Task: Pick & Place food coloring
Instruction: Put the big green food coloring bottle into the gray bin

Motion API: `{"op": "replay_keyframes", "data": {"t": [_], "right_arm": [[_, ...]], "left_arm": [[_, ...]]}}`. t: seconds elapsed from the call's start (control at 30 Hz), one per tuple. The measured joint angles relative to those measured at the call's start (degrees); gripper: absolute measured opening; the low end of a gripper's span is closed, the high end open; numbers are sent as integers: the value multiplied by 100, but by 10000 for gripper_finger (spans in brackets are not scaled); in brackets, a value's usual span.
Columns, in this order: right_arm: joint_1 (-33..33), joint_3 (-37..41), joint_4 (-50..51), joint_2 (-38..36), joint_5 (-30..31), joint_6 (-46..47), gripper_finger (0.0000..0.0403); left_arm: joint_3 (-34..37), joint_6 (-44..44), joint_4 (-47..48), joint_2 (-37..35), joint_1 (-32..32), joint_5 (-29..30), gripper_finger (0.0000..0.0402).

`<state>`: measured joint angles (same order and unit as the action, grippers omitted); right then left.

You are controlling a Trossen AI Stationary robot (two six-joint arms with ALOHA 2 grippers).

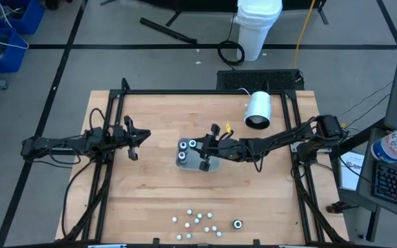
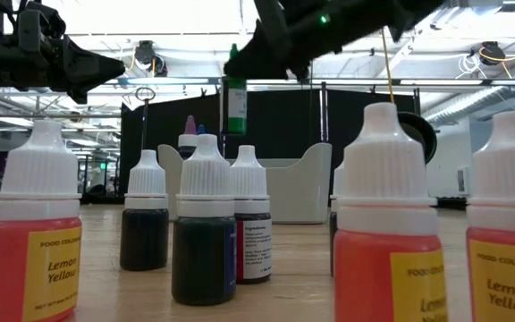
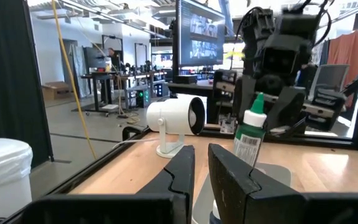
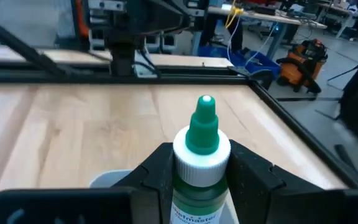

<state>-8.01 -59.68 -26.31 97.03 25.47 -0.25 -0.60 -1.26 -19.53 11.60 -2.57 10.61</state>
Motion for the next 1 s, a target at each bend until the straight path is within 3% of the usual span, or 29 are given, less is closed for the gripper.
{"op": "replay_keyframes", "data": {"t": [0.23, 0.43, 1.0], "right_arm": [[41, 481, -428, 7, -2, 353, 112], [55, 481, -471, 0, -310, 458, 112], [246, 472, -634, 404, -302, 841, 112]], "left_arm": [[0, 0, -2, 0, 0, 0, 51], [0, 0, -3, 1, 0, 0, 51], [0, 0, -6, 2, 0, 2, 51]]}}
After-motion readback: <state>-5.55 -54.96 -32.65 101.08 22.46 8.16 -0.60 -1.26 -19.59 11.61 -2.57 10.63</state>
